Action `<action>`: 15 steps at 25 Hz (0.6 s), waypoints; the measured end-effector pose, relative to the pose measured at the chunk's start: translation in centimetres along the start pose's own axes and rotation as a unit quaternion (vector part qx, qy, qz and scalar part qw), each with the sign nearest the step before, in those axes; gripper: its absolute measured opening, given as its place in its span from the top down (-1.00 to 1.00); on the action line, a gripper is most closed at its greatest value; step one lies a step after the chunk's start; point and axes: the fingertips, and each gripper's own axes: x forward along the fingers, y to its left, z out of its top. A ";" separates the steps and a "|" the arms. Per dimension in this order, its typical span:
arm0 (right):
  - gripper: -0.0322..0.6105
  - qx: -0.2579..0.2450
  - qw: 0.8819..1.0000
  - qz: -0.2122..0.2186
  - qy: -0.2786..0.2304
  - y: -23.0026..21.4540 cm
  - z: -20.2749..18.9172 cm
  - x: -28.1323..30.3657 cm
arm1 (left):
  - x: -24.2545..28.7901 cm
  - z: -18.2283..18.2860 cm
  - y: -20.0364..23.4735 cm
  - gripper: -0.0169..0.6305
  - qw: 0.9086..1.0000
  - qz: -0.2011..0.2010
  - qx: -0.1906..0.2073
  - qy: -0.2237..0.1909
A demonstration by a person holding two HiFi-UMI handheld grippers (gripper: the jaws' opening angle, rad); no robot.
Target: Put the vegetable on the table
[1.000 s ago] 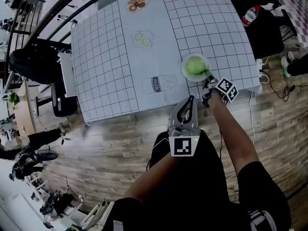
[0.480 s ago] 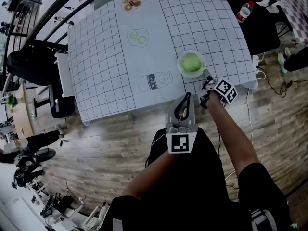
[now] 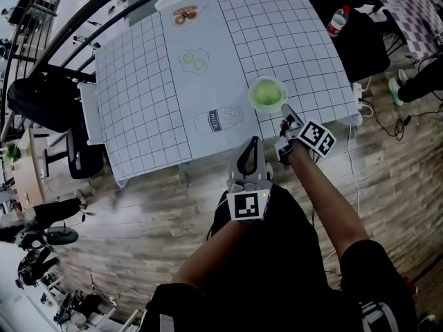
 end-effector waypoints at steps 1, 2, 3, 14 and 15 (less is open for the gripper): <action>0.92 -0.016 1.000 -0.001 0.005 0.6 -0.3 -0.4 | -0.4 0.3 0.2 0.92 1.000 0.002 -0.002 -0.002; 0.92 -0.032 0.999 -0.001 0.011 1.3 -0.8 -0.8 | -0.7 0.7 0.5 0.92 1.000 0.004 -0.005 -0.005; 0.92 -0.046 0.999 0.001 0.019 2.0 -1.3 -1.2 | -1.1 1.0 0.7 0.92 1.000 0.005 -0.007 -0.008; 0.91 -0.281 0.955 0.028 0.087 12.0 -9.4 -7.0 | -6.5 3.2 4.9 0.92 1.000 0.013 -0.017 -0.020; 0.91 -0.304 0.948 0.033 0.083 12.9 -10.0 -7.7 | -7.1 3.3 5.5 0.92 0.999 0.019 -0.021 -0.020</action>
